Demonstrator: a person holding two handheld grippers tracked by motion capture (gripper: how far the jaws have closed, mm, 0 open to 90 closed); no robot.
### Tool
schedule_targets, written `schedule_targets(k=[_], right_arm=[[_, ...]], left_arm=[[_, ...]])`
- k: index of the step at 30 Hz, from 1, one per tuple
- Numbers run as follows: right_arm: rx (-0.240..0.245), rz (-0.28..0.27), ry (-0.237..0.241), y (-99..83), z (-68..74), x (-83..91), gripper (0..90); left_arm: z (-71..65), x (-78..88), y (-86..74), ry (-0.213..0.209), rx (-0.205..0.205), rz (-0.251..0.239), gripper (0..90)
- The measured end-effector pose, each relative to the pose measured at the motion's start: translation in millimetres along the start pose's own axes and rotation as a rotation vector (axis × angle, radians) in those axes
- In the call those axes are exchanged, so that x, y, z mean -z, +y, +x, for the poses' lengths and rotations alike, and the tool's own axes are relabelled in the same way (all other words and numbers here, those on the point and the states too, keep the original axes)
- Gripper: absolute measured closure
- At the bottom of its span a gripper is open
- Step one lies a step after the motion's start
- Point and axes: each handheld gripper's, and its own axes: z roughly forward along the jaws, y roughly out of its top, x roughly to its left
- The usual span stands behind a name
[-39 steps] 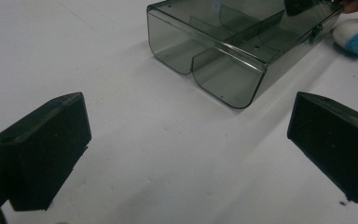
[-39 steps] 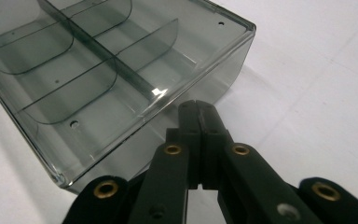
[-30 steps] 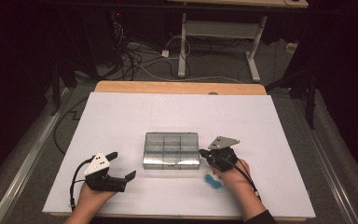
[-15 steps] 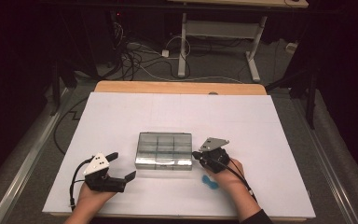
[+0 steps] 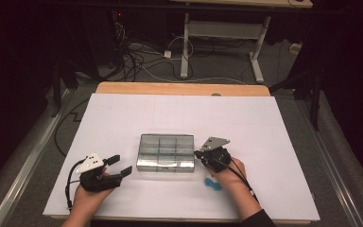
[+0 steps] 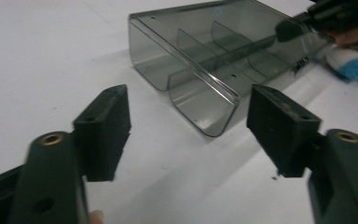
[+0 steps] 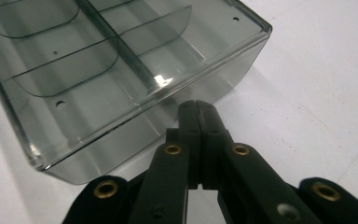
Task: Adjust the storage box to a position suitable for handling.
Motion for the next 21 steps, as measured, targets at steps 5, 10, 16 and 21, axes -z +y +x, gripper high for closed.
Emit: schedule_targets(k=[5, 10, 16, 21], right_arm=[[0.036, 0.008, 0.009, 6.6, 7.1, 0.0, 90.0], [0.049, 0.001, 0.053, 15.3, 16.5, -8.6, 90.0], [0.053, -0.028, 0.071, 20.3, 22.0, -5.2, 90.0], [0.021, -0.073, 0.026, 11.5, 15.4, 17.3, 90.0]], left_arm=[[8.5, -4.3, 3.0, 0.097, 0.02, 0.046, 66.7], [18.1, -20.6, 14.9, 0.151, 0.02, 0.099, 83.6], [34.0, -23.9, 24.4, 0.162, 0.06, 0.058, 86.0], [48.9, -49.2, 47.1, 0.183, 0.035, 0.071, 87.8]])
